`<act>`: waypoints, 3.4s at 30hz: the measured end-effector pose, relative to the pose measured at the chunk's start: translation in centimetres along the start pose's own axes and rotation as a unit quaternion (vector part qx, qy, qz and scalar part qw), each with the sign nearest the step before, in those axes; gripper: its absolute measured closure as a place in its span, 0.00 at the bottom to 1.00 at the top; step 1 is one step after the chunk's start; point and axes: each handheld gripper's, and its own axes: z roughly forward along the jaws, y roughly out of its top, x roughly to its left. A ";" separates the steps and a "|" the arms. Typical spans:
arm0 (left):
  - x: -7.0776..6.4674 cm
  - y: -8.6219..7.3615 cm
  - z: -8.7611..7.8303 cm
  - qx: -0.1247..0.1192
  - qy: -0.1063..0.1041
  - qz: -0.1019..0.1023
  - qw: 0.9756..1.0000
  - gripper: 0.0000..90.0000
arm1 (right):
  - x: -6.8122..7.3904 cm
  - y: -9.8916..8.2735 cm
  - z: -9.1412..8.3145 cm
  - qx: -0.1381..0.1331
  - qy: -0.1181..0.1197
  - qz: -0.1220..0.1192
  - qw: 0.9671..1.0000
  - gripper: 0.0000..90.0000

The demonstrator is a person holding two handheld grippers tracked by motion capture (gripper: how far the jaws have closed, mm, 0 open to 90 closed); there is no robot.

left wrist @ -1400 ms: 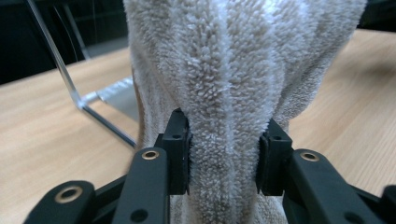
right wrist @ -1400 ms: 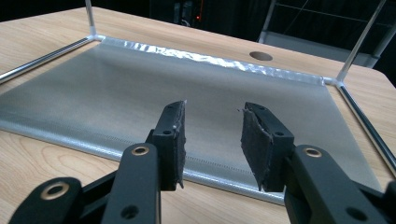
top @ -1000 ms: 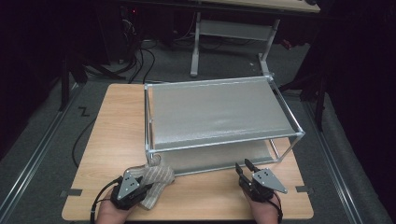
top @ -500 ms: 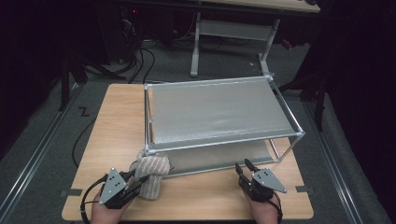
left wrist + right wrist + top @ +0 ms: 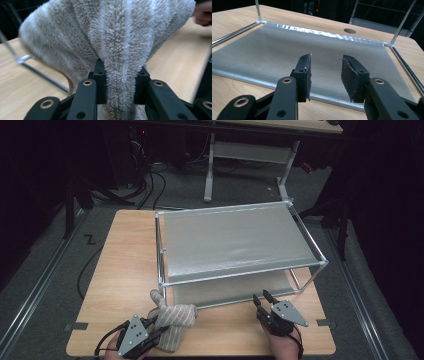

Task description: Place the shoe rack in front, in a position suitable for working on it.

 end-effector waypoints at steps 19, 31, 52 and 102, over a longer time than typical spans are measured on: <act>4.9 -2.7 -3.0 -0.023 0.087 -0.058 0.994 0.75 | -1.7 -1.3 1.8 0.105 -0.014 0.016 0.994 0.67; 5.6 -2.4 -1.1 -0.012 0.068 -0.061 0.996 0.75 | -3.3 -2.0 4.1 0.191 -0.028 0.008 0.981 0.70; 3.6 -1.4 1.2 -0.008 0.015 -0.029 0.999 0.69 | -4.4 -0.5 9.0 0.219 -0.052 0.022 0.974 0.69; 2.7 -0.8 2.5 -0.027 0.016 -0.018 0.999 0.82 | -1.8 -0.5 2.3 0.125 0.002 0.012 0.992 0.67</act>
